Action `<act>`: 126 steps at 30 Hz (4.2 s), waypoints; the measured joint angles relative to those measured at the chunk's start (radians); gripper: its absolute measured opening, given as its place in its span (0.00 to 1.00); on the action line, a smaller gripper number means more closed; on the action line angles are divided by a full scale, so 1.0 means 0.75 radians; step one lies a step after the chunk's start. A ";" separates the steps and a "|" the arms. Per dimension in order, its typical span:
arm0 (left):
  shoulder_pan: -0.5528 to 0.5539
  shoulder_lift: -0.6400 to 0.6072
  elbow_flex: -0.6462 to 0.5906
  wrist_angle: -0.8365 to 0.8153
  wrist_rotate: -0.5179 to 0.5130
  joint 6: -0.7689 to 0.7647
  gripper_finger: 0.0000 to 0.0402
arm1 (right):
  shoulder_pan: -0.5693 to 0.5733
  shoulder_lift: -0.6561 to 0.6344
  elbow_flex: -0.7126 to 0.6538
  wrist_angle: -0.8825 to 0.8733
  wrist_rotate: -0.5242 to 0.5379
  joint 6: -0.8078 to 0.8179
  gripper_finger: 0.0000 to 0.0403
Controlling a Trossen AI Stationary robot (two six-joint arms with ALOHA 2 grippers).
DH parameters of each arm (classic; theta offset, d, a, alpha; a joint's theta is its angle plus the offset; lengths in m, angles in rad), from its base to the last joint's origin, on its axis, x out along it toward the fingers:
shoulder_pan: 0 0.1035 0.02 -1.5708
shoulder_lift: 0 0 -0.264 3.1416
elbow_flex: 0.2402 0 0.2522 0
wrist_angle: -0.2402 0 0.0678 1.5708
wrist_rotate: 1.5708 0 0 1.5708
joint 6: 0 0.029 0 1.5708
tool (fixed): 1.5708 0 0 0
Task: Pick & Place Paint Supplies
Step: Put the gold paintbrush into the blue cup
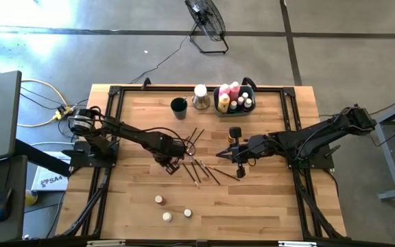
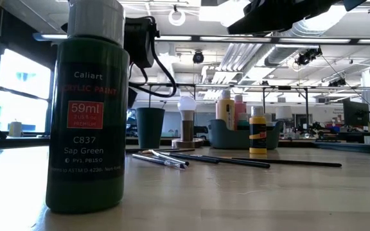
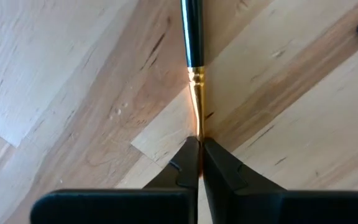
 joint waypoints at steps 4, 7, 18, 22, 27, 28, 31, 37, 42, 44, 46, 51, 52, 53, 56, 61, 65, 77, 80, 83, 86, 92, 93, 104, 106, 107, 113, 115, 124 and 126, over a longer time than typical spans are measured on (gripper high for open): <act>0.001 0.000 -0.001 -0.005 0.010 0.067 0.01 | 0.000 0.000 0.000 0.000 0.000 0.000 0.01; 0.002 -0.011 -0.002 -0.021 0.015 0.102 0.01 | 0.000 0.000 0.000 0.000 0.000 0.000 0.01; 0.002 -0.183 -0.007 -0.193 -0.148 0.099 0.00 | 0.000 0.000 -0.001 0.001 0.000 0.000 0.01; -0.001 -0.272 -0.006 -0.270 -0.218 0.079 0.00 | 0.000 0.000 -0.001 0.001 0.000 0.000 0.01; 0.000 -0.369 -0.005 -0.336 -0.277 0.075 0.00 | 0.000 0.000 -0.001 0.010 0.000 0.000 0.01; 0.001 -0.393 -0.004 -0.338 -0.276 0.079 0.00 | 0.000 0.000 -0.001 0.017 0.002 0.000 0.01; 0.000 -0.460 -0.004 -0.359 -0.276 0.104 0.00 | 0.000 0.000 -0.001 0.047 0.034 -0.005 0.01; 0.029 -0.623 0.020 -0.388 -0.237 0.134 0.00 | 0.000 0.000 -0.001 0.127 0.120 -0.049 0.01; 0.104 -0.701 0.142 -0.476 -0.105 0.177 0.00 | 0.000 0.000 -0.001 0.280 0.109 -0.162 0.01; 0.135 -0.705 0.202 -0.498 -0.060 0.180 0.00 | 0.002 0.000 0.000 0.334 0.109 -0.228 0.01; 0.167 -0.701 0.262 -0.524 -0.001 0.188 0.00 | 0.005 0.001 0.000 0.364 0.109 -0.303 0.01; 0.246 -0.688 0.374 -0.534 0.179 0.206 0.00 | 0.005 0.063 0.000 0.439 0.111 -0.445 0.01; 0.260 -0.688 0.387 -0.522 0.208 0.203 0.00 | 0.005 0.092 0.000 0.460 0.111 -0.478 0.01; 0.274 -0.689 0.398 -0.496 0.239 0.191 0.00 | 0.006 0.123 0.000 0.488 0.111 -0.512 0.01; 0.316 -0.689 0.410 -0.489 0.310 0.172 0.00 | 0.021 0.239 0.000 0.618 0.163 -0.644 0.01; 0.327 -0.670 0.413 -0.493 0.323 0.130 0.00 | 0.044 0.412 0.000 0.975 0.295 -0.927 0.01; 0.323 -0.640 0.415 -0.494 0.365 0.105 0.00 | 0.047 0.499 0.034 1.133 0.274 -1.039 0.04; 0.323 -0.529 0.414 -0.430 0.457 0.105 0.00 | 0.035 0.663 0.262 0.995 0.240 -1.086 0.43; 0.323 -0.519 0.412 -0.411 0.477 0.105 0.00 | 0.021 0.700 0.303 0.963 0.241 -1.084 0.47; 0.323 -0.523 0.413 -0.400 0.492 0.105 0.00 | 0.000 0.738 0.343 0.919 0.251 -1.083 0.48; 0.323 -0.516 0.413 -0.396 0.494 0.105 0.00 | -0.029 0.775 0.367 0.917 0.284 -1.083 0.46; 0.323 -0.519 0.413 -0.384 0.517 0.105 0.00 | -0.107 0.788 0.382 0.901 0.365 -1.079 0.42; 0.323 -0.519 0.413 -0.384 0.518 0.105 0.00 | -0.122 0.788 0.382 0.885 0.361 -1.069 0.42; 0.323 -0.519 0.413 -0.382 0.533 0.105 0.00 | -0.234 0.788 0.380 0.785 0.345 -1.016 0.40; 0.323 -0.519 0.413 -0.382 0.538 0.105 0.00 | -0.250 0.788 0.380 0.785 0.345 -1.016 0.39; 0.323 -0.519 0.413 -0.382 0.548 0.106 0.00 | -0.259 0.788 0.380 0.785 0.345 -1.016 0.38; 0.323 -0.519 0.413 -0.382 0.560 0.105 0.00 | -0.290 0.788 0.380 0.775 0.343 -1.011 0.31; 0.323 -0.519 0.413 -0.382 0.558 0.105 0.00 | -0.288 0.788 0.380 0.777 0.342 -1.011 0.28; 0.323 -0.519 0.413 -0.382 0.548 0.105 0.00 | -0.268 0.788 0.380 0.761 0.342 -1.015 0.13; 0.323 -0.519 0.413 -0.383 0.549 0.106 0.00 | -0.267 0.788 0.378 0.755 0.343 -1.018 0.12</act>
